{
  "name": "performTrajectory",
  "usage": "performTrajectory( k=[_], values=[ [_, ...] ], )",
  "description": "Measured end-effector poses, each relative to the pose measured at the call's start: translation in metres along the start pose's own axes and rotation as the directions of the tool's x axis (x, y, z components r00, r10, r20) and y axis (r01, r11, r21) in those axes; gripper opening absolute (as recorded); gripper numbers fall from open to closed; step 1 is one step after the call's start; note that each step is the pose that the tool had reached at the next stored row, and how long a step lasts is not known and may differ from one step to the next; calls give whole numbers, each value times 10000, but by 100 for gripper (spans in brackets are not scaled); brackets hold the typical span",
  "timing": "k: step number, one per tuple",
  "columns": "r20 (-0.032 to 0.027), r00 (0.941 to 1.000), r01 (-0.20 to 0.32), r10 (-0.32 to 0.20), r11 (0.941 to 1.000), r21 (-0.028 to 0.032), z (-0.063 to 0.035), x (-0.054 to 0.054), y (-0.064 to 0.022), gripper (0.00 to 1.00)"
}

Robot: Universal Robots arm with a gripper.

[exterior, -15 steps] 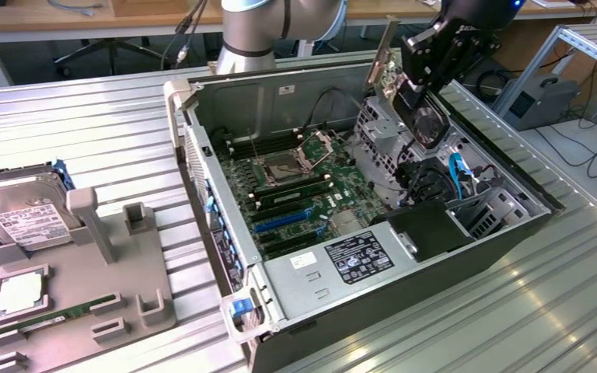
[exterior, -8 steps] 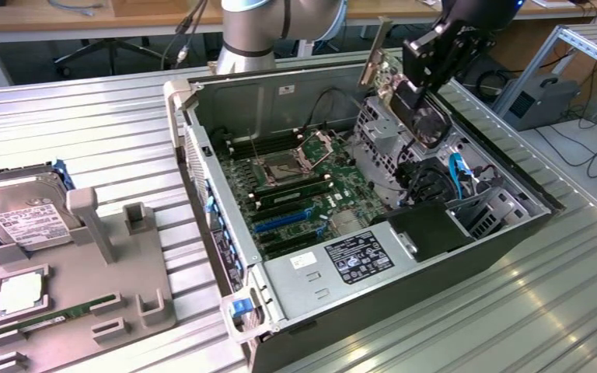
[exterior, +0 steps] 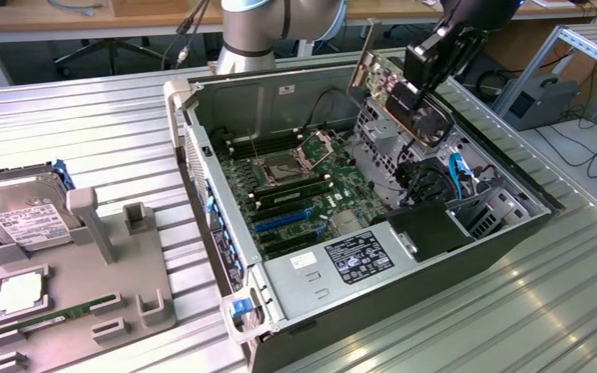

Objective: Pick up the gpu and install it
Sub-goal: 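Insert the gpu into the slot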

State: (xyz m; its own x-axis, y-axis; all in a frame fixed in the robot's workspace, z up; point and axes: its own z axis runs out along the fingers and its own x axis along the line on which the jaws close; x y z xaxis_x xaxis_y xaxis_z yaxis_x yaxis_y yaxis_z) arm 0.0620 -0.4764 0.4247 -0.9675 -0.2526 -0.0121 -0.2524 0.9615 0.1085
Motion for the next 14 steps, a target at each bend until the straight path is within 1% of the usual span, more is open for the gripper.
performTrajectory(
  k=[2,4,5,6,7,9,11,12,13,14],
  values=[
    [-31,9996,287,-287,9996,-5,2,-1,6,27],
    [-87,9967,813,-813,9967,-15,7,-5,19,27],
    [-140,9914,1301,-1301,9915,-26,12,-8,30,27],
    [-169,9875,1565,-1566,9877,-33,14,-10,37,27],
    [-200,9822,1865,-1865,9824,-43,17,-11,42,27],
    [-261,9696,2431,-2431,9700,-63,22,-13,48,27],
    [-335,9493,3125,-3126,9499,-93,32,-16,59,27],
    [-374,9364,3488,-3489,9371,-110,36,-18,66,27],
    [-415,9206,3881,-3883,9215,-132,41,-18,68,27],
    [-440,9099,4122,-4125,9110,-146,44,-19,69,27]
  ],
)
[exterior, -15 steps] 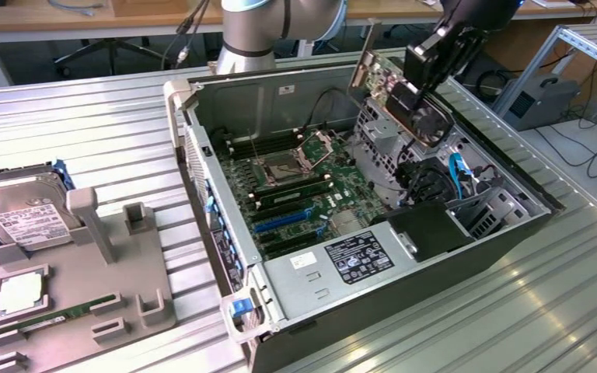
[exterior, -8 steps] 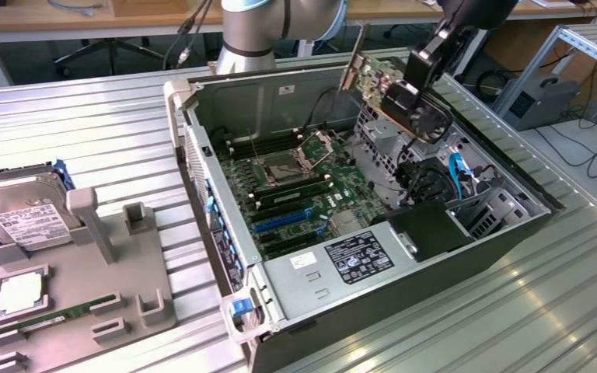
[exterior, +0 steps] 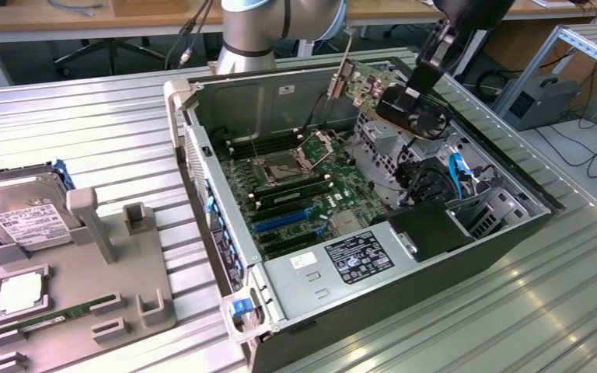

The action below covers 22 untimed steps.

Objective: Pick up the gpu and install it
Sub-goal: 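Insert the gpu into the slot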

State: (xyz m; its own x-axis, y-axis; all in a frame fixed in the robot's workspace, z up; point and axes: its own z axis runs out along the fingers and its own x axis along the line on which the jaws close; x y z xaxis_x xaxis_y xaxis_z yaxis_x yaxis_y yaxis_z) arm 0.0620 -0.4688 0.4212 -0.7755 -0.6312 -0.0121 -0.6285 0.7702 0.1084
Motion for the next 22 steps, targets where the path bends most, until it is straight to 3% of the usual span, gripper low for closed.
performTrajectory(
  k=[3,5,7,11,13,15,16,17,19,20,21,22],
  values=[
    [-94,9963,849,-849,9964,-12,11,-3,3,27],
    [-165,9880,1534,-1534,9882,-32,30,-6,4,27],
    [-230,9769,2124,-2125,9772,-50,47,-6,3,27],
    [-306,9584,2836,-2837,9589,-78,56,-7,3,27],
    [-350,9449,3253,-3254,9456,-98,58,-6,3,27],
    [-400,9265,3740,-3742,9274,-124,59,-7,3,27],
    [-413,9211,3870,-3872,9220,-131,60,-7,3,27],
    [-434,9127,4062,-4064,9137,-143,60,-7,3,27],
    [-496,8810,4702,-4705,8824,-186,60,-7,3,27],
    [-528,8592,5085,-5089,8608,-217,60,-7,3,27],
    [-558,8330,5500,-5505,8348,-252,59,-7,3,27],
    [-570,8213,5672,-5677,8232,-265,59,-6,3,27]
  ],
)
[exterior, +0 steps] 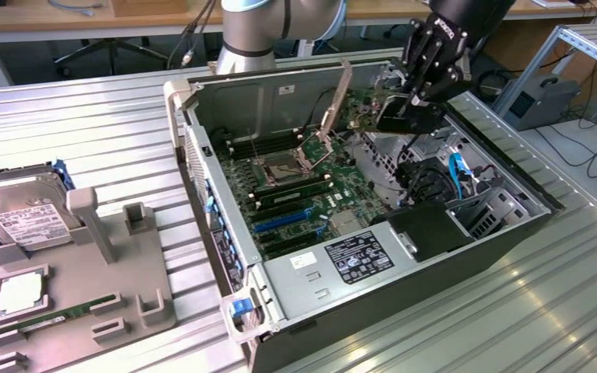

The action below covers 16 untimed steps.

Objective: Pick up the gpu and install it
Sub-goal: 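Insert the gpu into the slot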

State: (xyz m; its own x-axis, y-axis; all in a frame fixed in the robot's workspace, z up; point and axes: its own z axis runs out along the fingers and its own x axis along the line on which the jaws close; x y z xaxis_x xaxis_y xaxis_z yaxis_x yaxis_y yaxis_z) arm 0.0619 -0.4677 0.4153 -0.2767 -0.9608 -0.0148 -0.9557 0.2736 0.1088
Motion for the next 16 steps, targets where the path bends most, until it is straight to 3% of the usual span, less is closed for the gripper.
performTrajectory(
  k=[1,2,3,5,7,8,10,11,16],
  values=[
    [16,10000,28,-28,10000,65,0,0,2,27],
    [78,9997,236,-239,9993,278,2,0,3,27],
    [86,9987,504,-508,9980,393,1,0,2,27],
    [4,9912,1323,-1324,9905,380,5,1,3,27],
    [-86,9756,2196,-2194,9750,350,6,1,2,27],
    [-79,9742,2259,-2257,9733,410,8,2,7,27],
    [-47,9720,2349,-2350,9701,608,13,5,17,27],
    [-50,9713,2376,-2378,9693,632,15,7,31,27],
    [-53,9704,2412,-2414,9684,634,37,22,189,27]
  ],
)
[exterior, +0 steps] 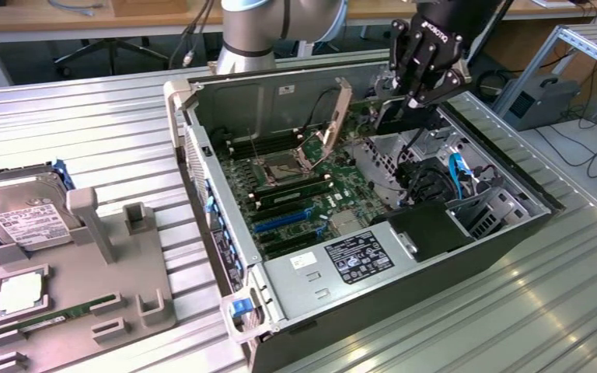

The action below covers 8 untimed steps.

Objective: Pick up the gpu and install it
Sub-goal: 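Insert the gpu into the slot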

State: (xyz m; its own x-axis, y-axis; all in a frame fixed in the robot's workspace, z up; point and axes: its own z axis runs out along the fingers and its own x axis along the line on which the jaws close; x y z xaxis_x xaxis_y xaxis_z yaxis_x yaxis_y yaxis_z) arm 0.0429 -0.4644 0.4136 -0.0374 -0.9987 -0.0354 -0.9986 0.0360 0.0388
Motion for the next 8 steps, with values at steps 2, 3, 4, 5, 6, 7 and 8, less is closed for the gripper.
performTrajectory(
  k=[2,3,4,5,6,7,8],
  values=[
    [0,10000,3,-3,10000,0,6,-13,79,27],
    [1,10000,5,-5,10000,0,10,-22,129,27],
    [0,10000,7,-7,10000,0,12,-29,158,27],
    [-1,10000,8,-8,10000,2,17,-34,180,27],
    [-1,10000,16,-16,10000,7,34,-42,214,27],
    [-2,10000,37,-37,10000,10,65,-51,256,27],
    [1,10000,58,-58,10000,10,107,-57,298,27]
  ],
)
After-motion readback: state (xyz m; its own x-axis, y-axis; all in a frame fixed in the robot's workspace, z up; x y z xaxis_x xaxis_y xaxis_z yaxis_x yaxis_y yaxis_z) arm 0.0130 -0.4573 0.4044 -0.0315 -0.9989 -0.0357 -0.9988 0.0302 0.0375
